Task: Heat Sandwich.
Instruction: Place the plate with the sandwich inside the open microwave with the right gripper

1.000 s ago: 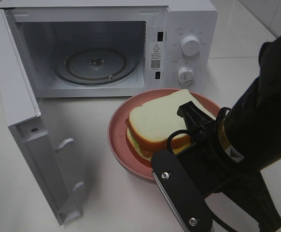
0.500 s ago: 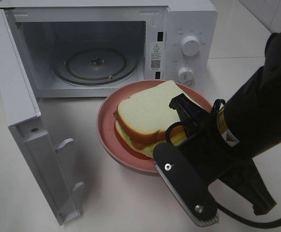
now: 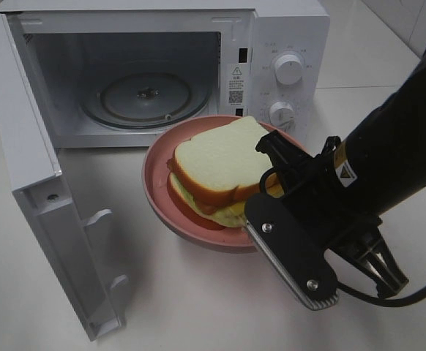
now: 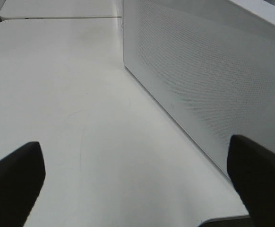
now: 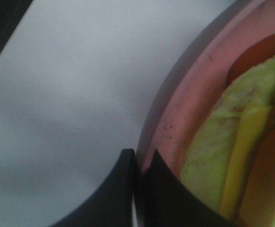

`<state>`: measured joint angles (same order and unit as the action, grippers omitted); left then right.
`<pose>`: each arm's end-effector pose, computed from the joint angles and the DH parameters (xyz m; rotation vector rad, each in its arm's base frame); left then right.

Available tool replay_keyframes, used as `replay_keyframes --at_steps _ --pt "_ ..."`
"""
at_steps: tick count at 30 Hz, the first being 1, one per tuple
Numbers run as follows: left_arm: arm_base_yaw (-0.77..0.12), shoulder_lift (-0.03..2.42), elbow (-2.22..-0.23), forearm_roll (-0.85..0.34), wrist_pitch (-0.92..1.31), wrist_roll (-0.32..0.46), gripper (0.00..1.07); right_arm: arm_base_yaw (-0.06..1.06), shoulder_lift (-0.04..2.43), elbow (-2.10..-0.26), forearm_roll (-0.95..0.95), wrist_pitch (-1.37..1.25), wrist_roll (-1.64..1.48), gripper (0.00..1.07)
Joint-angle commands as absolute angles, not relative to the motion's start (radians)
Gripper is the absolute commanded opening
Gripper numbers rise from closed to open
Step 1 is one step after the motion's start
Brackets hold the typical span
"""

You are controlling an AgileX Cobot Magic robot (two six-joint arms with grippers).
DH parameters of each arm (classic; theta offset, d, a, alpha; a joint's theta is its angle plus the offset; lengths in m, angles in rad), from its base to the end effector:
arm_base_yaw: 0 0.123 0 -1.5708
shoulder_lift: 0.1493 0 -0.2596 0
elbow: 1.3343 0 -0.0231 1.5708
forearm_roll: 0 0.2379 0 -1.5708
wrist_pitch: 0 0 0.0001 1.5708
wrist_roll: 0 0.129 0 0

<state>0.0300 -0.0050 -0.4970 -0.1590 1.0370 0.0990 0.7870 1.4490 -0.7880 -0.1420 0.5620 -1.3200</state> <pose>0.0440 -0.0163 0.2570 0.0746 2.0088 -0.1072 0.2004 0.1873 0.1563 -2.4434 1.2275 -0.2938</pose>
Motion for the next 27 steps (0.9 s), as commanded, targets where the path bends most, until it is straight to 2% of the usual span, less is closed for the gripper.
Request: replay_keyframes --at_steps 1,27 --pt "0.025 -0.031 -0.492 -0.165 1.027 0.096 1.03 0.780 1.489 -0.827 -0.109 0.538 -1.366 0.00" --pt "0.025 -0.031 -0.492 -0.165 1.027 0.096 1.03 0.751 1.801 -1.231 -0.066 0.679 -1.489 0.01"
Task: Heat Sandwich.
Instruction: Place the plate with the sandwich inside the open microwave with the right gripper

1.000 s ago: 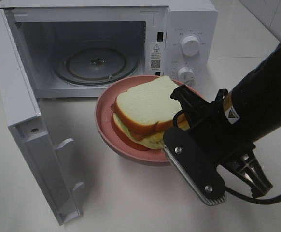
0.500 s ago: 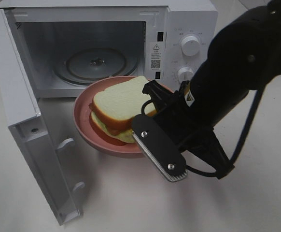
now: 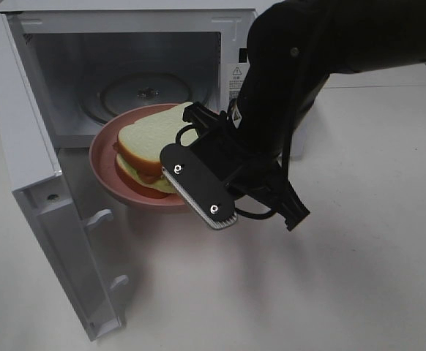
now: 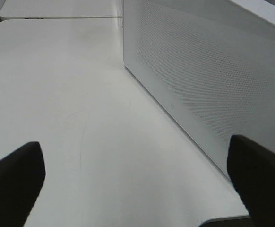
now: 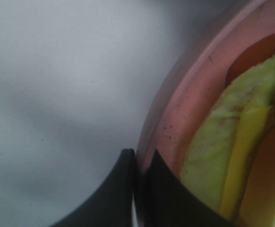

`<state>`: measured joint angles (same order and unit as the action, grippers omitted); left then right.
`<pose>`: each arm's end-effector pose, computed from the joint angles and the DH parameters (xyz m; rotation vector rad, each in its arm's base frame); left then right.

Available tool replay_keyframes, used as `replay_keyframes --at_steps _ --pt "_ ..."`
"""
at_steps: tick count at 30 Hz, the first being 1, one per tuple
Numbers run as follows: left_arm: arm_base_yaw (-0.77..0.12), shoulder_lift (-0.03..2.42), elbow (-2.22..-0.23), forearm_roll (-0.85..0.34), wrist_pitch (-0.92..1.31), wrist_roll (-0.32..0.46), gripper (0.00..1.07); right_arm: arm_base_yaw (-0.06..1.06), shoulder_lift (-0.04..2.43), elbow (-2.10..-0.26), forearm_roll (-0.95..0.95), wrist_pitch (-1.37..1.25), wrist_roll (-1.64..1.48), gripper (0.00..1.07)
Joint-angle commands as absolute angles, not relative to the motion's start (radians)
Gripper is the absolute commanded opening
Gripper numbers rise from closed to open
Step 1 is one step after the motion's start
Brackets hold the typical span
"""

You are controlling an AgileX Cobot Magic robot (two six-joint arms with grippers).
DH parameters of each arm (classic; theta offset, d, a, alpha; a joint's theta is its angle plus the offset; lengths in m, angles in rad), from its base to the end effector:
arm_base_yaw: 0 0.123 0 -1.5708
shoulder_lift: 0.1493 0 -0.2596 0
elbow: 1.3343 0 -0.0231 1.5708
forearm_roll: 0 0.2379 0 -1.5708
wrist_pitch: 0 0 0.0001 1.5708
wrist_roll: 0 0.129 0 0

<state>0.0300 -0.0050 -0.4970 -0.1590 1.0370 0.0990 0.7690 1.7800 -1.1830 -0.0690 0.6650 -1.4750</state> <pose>0.0440 -0.0163 0.2570 0.0746 2.0088 -0.1072 0.2624 0.2462 0.1513 -2.5285 1.1472 -0.2622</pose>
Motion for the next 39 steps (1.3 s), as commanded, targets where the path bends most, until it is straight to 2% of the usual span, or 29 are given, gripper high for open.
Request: replay_keyframes --at_steps 1,8,39 --pt "0.025 -0.031 -0.492 -0.165 1.027 0.096 1.03 0.745 1.812 -1.245 -0.066 0.687 -1.489 0.01" --pt "0.025 -0.031 -0.492 -0.165 1.027 0.096 1.03 0.735 1.891 -1.382 -0.065 0.750 -1.493 0.01" --pt "0.025 -0.031 -0.492 -0.165 1.027 0.096 1.03 0.733 2.123 -1.758 -0.065 0.854 -1.463 0.02"
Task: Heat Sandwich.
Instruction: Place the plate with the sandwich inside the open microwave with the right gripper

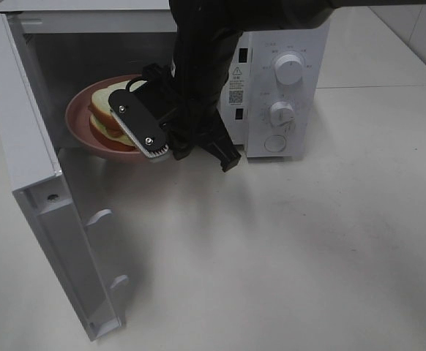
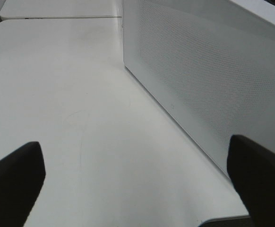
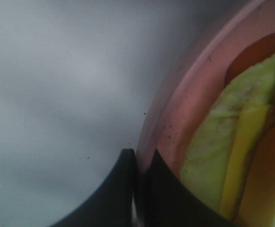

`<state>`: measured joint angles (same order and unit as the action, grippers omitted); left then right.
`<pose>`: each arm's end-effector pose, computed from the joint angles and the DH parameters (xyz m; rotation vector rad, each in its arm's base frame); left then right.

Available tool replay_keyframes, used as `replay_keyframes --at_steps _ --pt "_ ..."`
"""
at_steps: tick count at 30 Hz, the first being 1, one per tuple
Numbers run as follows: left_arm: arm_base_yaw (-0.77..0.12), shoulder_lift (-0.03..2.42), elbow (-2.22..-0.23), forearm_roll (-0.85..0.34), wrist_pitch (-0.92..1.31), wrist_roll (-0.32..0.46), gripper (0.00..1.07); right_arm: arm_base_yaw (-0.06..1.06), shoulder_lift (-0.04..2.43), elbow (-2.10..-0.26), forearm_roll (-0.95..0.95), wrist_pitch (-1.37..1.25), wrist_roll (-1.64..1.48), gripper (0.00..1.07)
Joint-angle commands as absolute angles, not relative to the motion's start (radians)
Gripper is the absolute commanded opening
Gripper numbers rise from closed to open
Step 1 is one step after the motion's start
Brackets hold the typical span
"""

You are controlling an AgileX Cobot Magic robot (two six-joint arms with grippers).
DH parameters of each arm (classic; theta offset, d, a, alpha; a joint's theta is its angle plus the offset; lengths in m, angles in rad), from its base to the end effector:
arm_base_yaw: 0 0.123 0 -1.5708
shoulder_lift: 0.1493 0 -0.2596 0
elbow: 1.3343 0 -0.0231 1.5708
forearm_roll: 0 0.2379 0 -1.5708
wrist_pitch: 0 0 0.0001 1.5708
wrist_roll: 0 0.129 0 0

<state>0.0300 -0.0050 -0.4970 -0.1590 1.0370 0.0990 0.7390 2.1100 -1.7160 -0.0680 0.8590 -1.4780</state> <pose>0.0440 -0.0163 0.2570 0.0746 2.0088 -0.1072 0.3367 0.2979 0.1552 -2.5014 1.1941 -0.2838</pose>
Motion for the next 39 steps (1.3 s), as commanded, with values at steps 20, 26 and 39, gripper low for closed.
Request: replay_keyframes --at_steps 20,26,39 --pt "0.025 -0.031 -0.492 -0.162 1.027 0.096 1.03 0.731 2.282 -1.994 -0.069 0.892 -1.372 0.03" --pt "0.025 -0.031 -0.492 -0.157 1.027 0.096 1.03 0.731 2.335 -2.085 -0.101 0.900 -1.323 0.03" --pt "0.025 -0.031 -0.492 -0.154 1.028 0.096 1.03 0.706 2.424 -2.228 -0.153 0.901 -1.258 0.04"
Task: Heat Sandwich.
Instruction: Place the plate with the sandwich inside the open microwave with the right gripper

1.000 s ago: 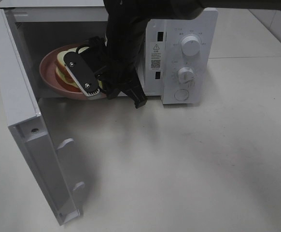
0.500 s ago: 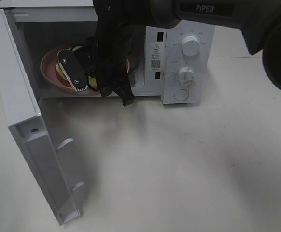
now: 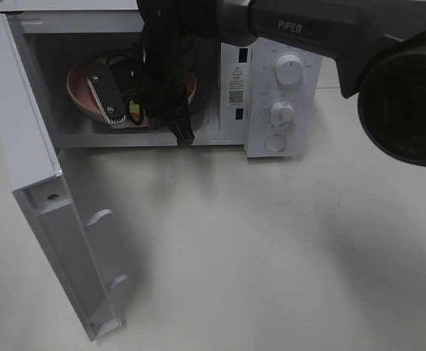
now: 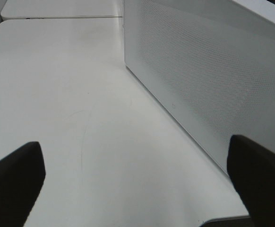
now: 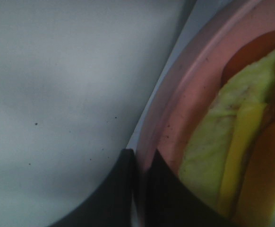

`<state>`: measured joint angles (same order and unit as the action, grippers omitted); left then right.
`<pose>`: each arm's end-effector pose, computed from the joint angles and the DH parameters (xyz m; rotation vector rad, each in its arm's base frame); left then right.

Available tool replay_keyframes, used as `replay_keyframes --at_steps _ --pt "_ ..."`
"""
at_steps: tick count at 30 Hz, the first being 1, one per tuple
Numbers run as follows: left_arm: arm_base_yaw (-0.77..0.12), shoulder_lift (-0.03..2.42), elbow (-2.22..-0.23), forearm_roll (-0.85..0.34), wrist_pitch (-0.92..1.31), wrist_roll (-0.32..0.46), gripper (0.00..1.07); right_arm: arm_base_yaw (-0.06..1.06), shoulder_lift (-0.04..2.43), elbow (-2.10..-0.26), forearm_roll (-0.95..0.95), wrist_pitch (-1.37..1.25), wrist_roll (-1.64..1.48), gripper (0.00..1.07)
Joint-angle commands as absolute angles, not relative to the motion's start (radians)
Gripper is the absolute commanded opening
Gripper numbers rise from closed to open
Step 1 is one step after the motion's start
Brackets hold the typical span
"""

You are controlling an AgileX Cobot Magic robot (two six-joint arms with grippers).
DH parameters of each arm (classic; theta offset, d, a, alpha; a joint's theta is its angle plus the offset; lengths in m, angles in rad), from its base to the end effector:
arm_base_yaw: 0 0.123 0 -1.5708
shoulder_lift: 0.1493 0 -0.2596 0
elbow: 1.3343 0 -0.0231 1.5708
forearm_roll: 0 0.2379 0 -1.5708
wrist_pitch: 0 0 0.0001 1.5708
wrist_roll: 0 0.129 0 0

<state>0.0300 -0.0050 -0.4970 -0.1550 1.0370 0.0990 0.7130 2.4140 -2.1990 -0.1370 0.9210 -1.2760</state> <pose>0.0440 -0.0158 0.2569 0.0745 2.0092 -0.1025 0.4030 0.3299 0.1466 -2.2627 1.3854 -0.3642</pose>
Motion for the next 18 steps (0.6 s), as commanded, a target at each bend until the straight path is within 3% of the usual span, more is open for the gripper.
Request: replay_keyframes --at_steps 1,18 --pt "0.025 -0.031 -0.492 -0.154 1.028 0.096 1.03 0.702 2.430 -2.236 -0.154 0.900 -1.257 0.04" --pt "0.025 -0.031 -0.492 -0.154 1.028 0.096 1.03 0.697 2.493 -2.311 -0.155 0.888 -1.243 0.08"
